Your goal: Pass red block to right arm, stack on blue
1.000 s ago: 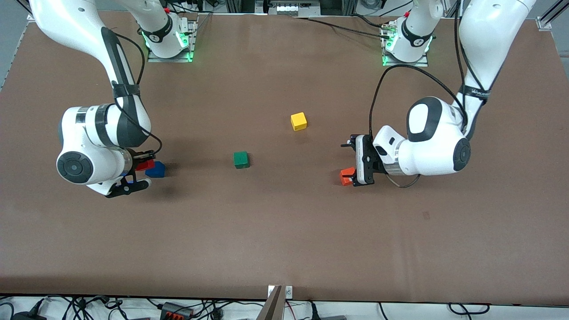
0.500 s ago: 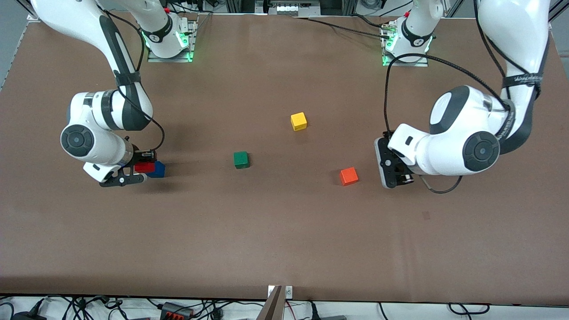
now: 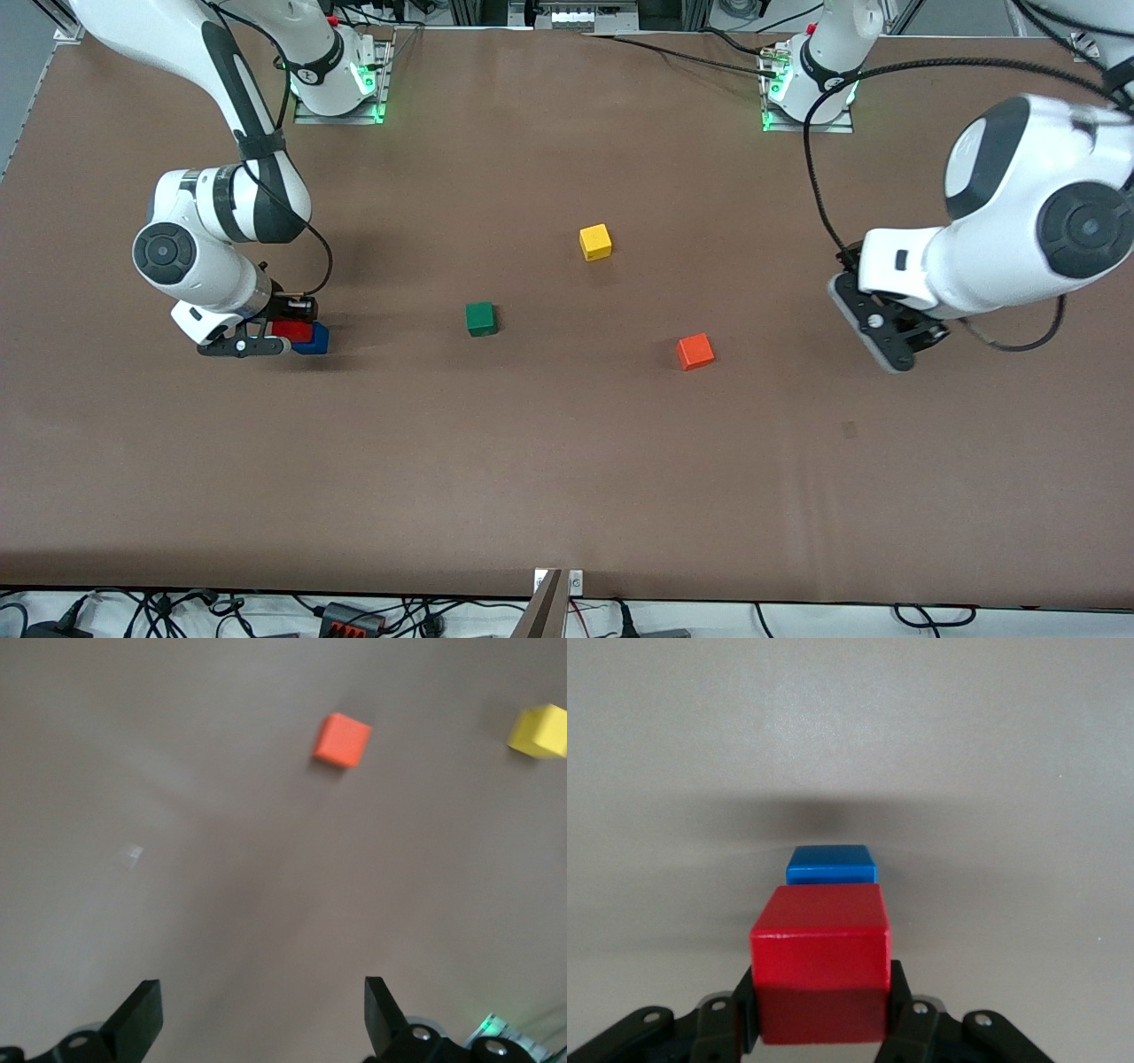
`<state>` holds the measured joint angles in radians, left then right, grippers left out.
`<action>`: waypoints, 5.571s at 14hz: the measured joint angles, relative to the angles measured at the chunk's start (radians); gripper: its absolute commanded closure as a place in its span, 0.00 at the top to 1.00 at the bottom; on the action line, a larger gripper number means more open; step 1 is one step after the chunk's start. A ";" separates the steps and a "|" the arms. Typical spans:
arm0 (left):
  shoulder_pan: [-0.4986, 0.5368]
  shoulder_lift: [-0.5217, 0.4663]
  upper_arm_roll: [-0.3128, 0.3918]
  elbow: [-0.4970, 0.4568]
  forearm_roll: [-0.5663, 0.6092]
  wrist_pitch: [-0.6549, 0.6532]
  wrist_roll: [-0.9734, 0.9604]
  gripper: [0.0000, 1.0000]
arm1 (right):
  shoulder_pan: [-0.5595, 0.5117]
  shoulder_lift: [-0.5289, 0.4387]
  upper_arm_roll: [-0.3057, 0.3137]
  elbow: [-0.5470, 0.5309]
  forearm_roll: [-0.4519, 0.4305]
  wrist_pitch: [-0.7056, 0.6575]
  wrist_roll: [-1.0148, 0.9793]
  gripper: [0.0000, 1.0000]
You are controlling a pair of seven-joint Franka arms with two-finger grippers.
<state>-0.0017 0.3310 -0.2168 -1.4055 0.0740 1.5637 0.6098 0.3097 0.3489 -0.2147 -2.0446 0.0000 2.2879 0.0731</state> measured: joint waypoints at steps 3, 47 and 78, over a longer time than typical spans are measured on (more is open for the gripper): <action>-0.063 -0.116 0.086 -0.094 0.000 0.051 -0.301 1.00 | 0.000 0.000 0.000 -0.006 -0.004 0.000 0.002 0.00; -0.044 -0.320 0.202 -0.313 -0.046 0.148 -0.507 1.00 | 0.002 -0.030 -0.010 0.243 -0.027 -0.317 0.021 1.00; -0.045 -0.312 0.202 -0.313 -0.046 0.168 -0.507 1.00 | -0.334 -0.210 0.175 0.570 0.008 -0.677 -0.049 1.00</action>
<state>-0.0463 0.0187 -0.0143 -1.7185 0.0275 1.7316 0.1024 -0.0243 0.1388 -0.0396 -1.4743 0.0079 1.6105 0.0242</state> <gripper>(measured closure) 0.000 0.000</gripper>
